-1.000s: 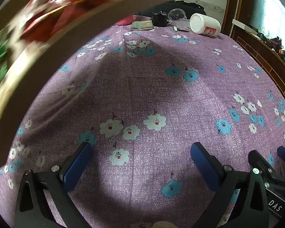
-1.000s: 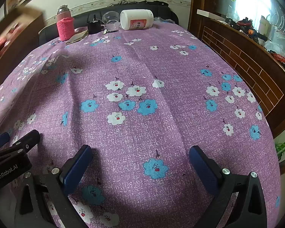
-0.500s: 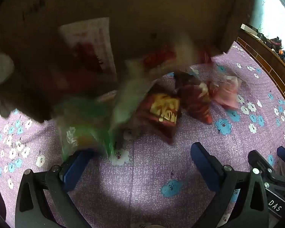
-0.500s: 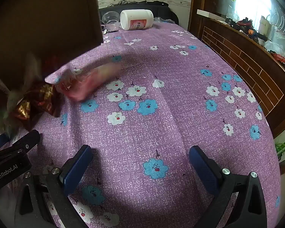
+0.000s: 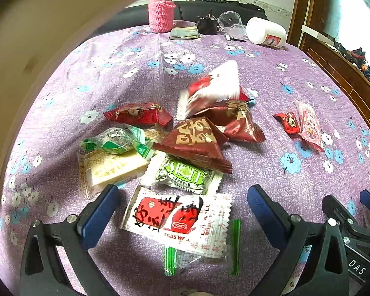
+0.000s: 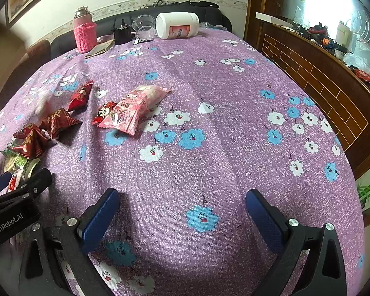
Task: Organize snacks
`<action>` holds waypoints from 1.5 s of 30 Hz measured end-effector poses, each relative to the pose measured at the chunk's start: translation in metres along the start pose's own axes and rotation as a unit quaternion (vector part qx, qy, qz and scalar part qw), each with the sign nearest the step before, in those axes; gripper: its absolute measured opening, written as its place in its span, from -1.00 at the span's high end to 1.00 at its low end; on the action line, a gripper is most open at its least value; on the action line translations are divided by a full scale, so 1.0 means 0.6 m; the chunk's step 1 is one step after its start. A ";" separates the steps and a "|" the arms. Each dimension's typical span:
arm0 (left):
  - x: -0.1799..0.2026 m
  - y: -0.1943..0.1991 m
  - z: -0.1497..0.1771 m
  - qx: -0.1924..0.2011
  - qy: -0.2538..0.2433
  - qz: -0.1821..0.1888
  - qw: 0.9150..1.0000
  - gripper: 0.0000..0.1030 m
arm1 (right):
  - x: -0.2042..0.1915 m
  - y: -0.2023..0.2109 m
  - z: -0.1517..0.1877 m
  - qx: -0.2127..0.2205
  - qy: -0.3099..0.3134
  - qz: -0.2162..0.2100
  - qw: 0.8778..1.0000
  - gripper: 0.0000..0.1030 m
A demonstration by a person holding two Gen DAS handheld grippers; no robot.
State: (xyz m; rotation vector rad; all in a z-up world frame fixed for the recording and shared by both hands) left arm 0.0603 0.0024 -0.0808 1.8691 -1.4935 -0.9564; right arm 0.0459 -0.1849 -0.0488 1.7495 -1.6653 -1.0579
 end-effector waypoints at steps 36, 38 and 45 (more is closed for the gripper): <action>0.009 -0.001 -0.005 0.000 0.000 0.000 1.000 -1.00 | 0.001 0.000 -0.001 0.000 0.000 0.000 1.000 -0.98; 0.009 -0.001 -0.005 0.000 0.000 0.000 1.000 -1.00 | 0.001 0.000 -0.001 0.000 0.000 0.000 1.000 -0.98; 0.009 -0.001 -0.005 0.000 0.000 0.000 1.000 -1.00 | 0.001 -0.001 -0.001 0.000 0.000 0.000 1.000 -0.98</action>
Point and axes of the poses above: each gripper's, at about its wrist camera, not at the fingertips, and y roughly against the way its jaws point, x to its right, z to its underside, the point moved 10 cm from there along -y, roughly the way its jaws point, and after that the axes turned 13 degrees about -z, right-handed, at the moved point
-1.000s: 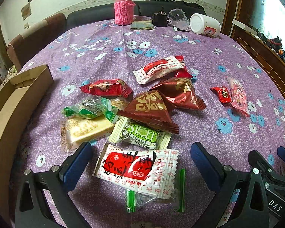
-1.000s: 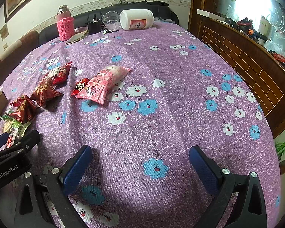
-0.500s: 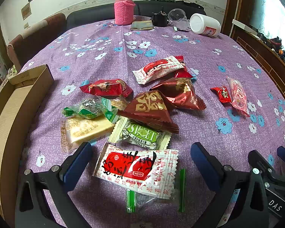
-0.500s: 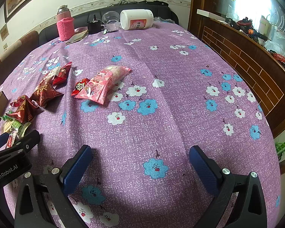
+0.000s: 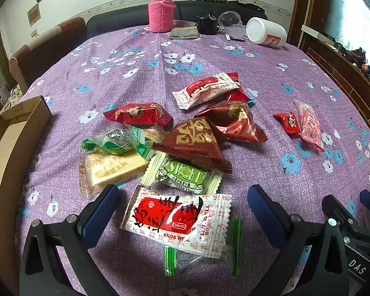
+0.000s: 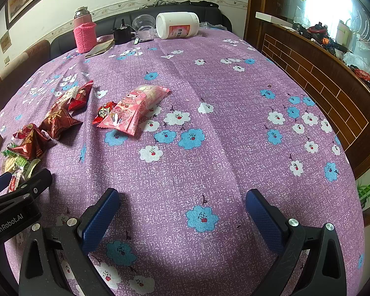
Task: Organize snacks
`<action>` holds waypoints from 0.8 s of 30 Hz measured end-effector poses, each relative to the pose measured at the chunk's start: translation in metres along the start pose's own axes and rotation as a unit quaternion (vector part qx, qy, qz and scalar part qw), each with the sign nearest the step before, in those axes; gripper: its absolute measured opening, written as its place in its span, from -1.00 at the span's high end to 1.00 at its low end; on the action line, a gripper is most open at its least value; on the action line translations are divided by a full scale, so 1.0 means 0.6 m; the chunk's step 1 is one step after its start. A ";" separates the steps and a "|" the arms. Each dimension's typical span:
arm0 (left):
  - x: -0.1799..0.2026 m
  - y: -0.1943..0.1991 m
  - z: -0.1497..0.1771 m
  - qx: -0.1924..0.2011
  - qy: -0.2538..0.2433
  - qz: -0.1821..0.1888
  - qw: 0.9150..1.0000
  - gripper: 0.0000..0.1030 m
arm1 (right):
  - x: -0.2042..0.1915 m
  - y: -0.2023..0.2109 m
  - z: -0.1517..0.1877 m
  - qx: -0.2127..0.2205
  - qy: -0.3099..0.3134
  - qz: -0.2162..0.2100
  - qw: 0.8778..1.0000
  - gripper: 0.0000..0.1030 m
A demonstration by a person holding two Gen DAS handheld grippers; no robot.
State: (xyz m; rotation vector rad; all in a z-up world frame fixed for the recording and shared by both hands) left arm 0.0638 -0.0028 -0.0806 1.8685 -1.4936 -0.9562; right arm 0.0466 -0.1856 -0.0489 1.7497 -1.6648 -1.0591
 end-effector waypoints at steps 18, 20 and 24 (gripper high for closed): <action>0.000 0.000 0.000 0.000 0.000 0.000 1.000 -1.00 | 0.003 0.004 0.002 0.001 -0.004 0.001 1.000 -0.98; 0.000 0.000 0.000 0.000 0.000 0.000 1.000 -1.00 | 0.004 0.004 0.002 0.001 -0.006 0.001 1.000 -0.98; -0.001 0.000 0.003 -0.002 0.007 -0.005 1.000 -1.00 | -0.001 -0.004 0.002 0.000 -0.013 0.005 1.000 -0.98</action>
Point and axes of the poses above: each gripper's, at about its wrist camera, not at the fingertips, and y roughly against the way its jaws point, x to its right, z to its underside, the point moved 10 cm from there along -y, roughly the way its jaws point, and after that the axes turned 13 degrees about -z, right-handed, at the moved point
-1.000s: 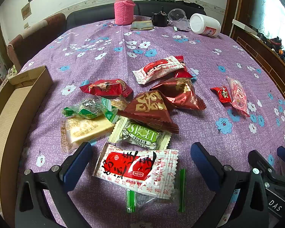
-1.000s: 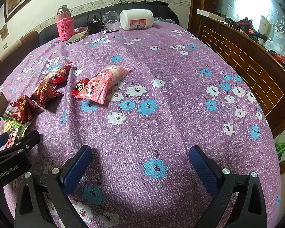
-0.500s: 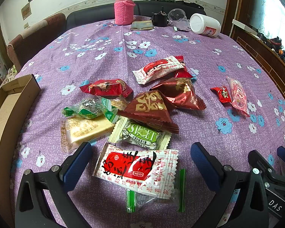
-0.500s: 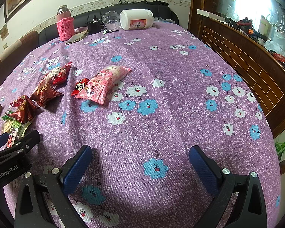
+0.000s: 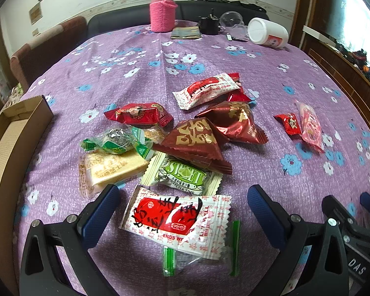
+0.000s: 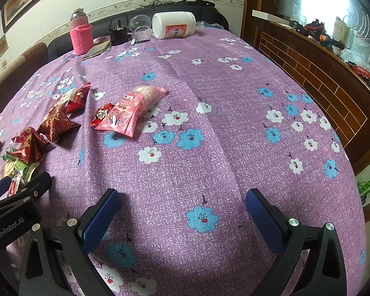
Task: Organize snacks
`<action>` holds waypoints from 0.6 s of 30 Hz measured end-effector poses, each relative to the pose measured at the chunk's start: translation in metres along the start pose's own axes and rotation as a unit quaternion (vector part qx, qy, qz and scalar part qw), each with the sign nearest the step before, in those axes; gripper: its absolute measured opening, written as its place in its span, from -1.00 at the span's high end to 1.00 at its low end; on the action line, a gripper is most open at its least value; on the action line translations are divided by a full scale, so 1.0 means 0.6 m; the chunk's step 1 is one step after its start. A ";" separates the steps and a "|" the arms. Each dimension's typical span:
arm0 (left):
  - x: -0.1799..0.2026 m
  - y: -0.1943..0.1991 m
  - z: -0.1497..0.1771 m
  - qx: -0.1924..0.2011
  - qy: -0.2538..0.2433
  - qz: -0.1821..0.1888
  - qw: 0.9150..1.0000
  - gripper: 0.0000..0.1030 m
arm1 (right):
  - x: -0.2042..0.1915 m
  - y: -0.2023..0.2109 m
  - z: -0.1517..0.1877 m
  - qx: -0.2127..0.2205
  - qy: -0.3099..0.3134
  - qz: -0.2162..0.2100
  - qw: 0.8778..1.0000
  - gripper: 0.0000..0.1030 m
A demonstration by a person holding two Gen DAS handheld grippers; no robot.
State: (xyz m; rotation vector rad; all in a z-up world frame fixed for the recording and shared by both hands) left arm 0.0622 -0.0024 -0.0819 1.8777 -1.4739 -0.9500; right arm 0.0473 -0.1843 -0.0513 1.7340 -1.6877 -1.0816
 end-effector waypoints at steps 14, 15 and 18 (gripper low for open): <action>-0.016 0.059 0.047 -0.012 -0.052 0.080 0.995 -0.99 | 0.004 0.001 -0.003 -0.004 -0.006 0.002 1.000 -0.98; -0.025 0.073 0.047 0.001 -0.044 0.087 0.995 -0.99 | 0.004 0.001 -0.003 -0.004 -0.005 0.001 1.000 -0.98; -0.077 0.123 0.051 0.048 -0.022 0.083 0.995 -0.99 | 0.004 0.002 -0.001 -0.005 -0.005 0.001 1.000 -0.98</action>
Point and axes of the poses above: each gripper's, at about its wrist camera, not at the fingertips, and y roughly against the way its jaws point, x to its right, z to its underside, the point moved 10 cm from there along -y, roughly the way its jaws point, and after that the axes turned 13 degrees about -z, right-handed, at the moved point
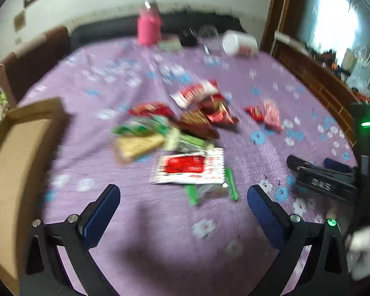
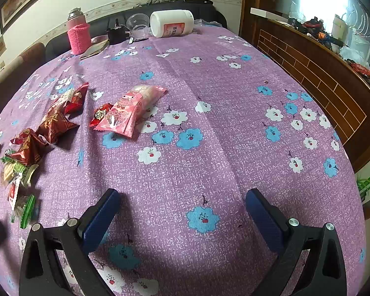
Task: Organize snacks
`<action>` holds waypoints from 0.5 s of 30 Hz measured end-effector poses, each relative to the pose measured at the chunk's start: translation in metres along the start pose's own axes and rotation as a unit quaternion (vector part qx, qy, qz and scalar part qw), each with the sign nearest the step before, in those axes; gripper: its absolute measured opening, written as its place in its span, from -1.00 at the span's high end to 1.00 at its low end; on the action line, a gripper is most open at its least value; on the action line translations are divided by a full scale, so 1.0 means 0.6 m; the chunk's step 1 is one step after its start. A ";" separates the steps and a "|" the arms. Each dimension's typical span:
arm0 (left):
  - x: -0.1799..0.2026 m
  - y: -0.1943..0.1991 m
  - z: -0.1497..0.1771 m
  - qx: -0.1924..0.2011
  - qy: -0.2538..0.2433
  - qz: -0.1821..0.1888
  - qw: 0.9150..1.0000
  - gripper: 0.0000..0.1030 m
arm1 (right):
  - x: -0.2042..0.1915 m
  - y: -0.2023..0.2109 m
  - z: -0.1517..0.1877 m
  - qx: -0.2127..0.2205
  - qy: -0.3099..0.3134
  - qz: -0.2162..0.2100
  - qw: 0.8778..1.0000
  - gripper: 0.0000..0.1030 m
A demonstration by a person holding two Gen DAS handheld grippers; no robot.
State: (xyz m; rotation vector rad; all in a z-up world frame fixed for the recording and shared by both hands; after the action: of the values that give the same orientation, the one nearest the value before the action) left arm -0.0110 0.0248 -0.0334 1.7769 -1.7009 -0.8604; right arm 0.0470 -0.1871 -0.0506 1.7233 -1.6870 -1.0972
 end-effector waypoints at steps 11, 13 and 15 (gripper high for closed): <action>-0.170 0.201 -0.009 0.133 0.059 -0.023 0.989 -0.77 | -0.015 0.056 0.026 0.013 0.053 0.036 0.998 -0.67; -0.194 0.239 -0.018 0.149 0.062 -0.022 0.987 -0.77 | -0.029 0.105 0.021 0.048 0.078 0.045 0.995 -0.66; -0.217 0.299 -0.034 0.183 0.054 -0.022 0.981 -0.78 | -0.049 0.175 0.007 0.090 0.094 0.042 0.991 -0.63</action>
State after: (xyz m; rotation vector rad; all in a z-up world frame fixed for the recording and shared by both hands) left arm -0.1146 0.1412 0.1252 2.0650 -1.8424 -0.4764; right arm -0.0150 -0.1702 0.0375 1.7854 -1.7655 -0.7399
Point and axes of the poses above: each gripper's, at about its wrist camera, not at the fingertips, and y roughly against the way its jaws point, x to its right, z to its underside, the point moved 10 cm from there along -y, roughly the way its jaws point, and after that the axes turned 13 degrees about -z, right-handed, at the moved point
